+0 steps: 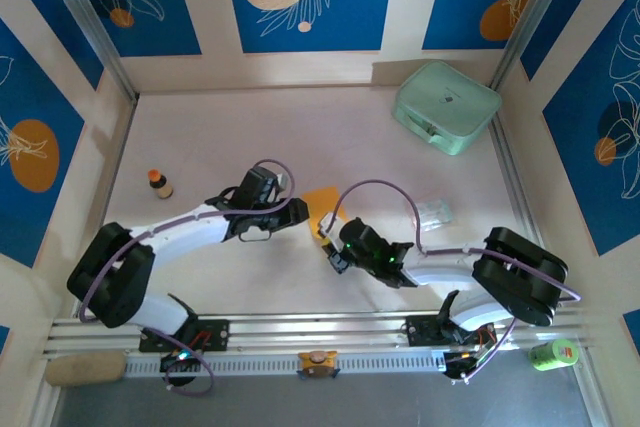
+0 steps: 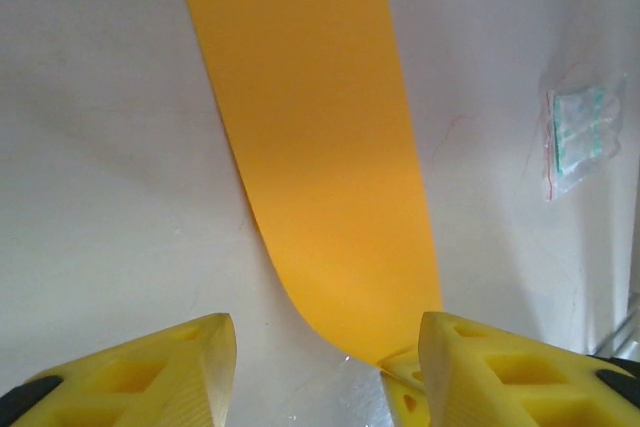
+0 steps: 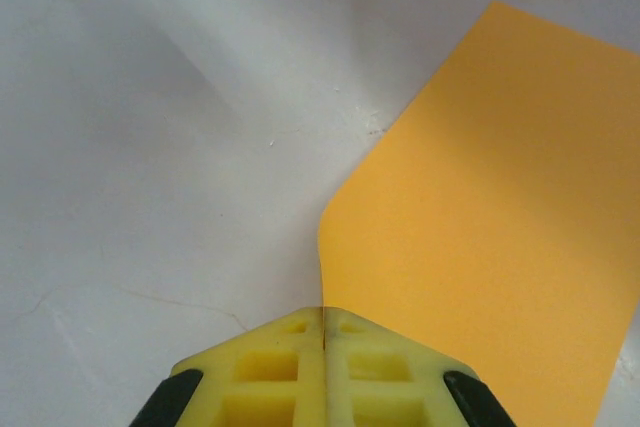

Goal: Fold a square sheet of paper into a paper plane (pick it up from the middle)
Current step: Third fold the triangle at the center of the table.

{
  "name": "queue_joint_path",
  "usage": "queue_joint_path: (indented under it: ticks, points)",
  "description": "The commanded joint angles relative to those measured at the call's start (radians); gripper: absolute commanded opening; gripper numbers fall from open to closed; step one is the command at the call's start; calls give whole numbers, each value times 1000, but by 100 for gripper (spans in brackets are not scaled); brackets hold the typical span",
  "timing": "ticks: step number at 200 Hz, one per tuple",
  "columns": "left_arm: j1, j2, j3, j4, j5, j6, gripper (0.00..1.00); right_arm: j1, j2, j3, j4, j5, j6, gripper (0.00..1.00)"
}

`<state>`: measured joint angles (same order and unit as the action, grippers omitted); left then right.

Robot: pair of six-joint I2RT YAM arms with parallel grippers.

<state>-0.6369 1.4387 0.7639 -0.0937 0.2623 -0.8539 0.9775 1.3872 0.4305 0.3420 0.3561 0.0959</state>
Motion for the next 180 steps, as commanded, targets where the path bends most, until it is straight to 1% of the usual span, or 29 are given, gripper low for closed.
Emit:
queue_joint_path:
  ticks: [1,41,64,75,94,131,180]
  points:
    - [11,-26,39,-61,-65,48,51,-32,-33,42,-81,-95,87,1]
    - [17,-26,68,-61,-76,64,50,-95,-50,86,-200,-222,161,0]
    - [22,-22,75,-51,-68,69,48,-138,-60,104,-233,-324,214,0]
    - [25,-18,78,-38,-56,70,47,-151,-61,110,-244,-354,242,0]
    - [32,-6,85,-11,-27,72,45,-181,-65,113,-248,-415,284,0]
    - [42,60,132,33,31,69,41,-223,-76,91,-188,-525,349,0]
    - [42,192,202,49,164,72,32,-255,-44,97,-165,-634,382,0]
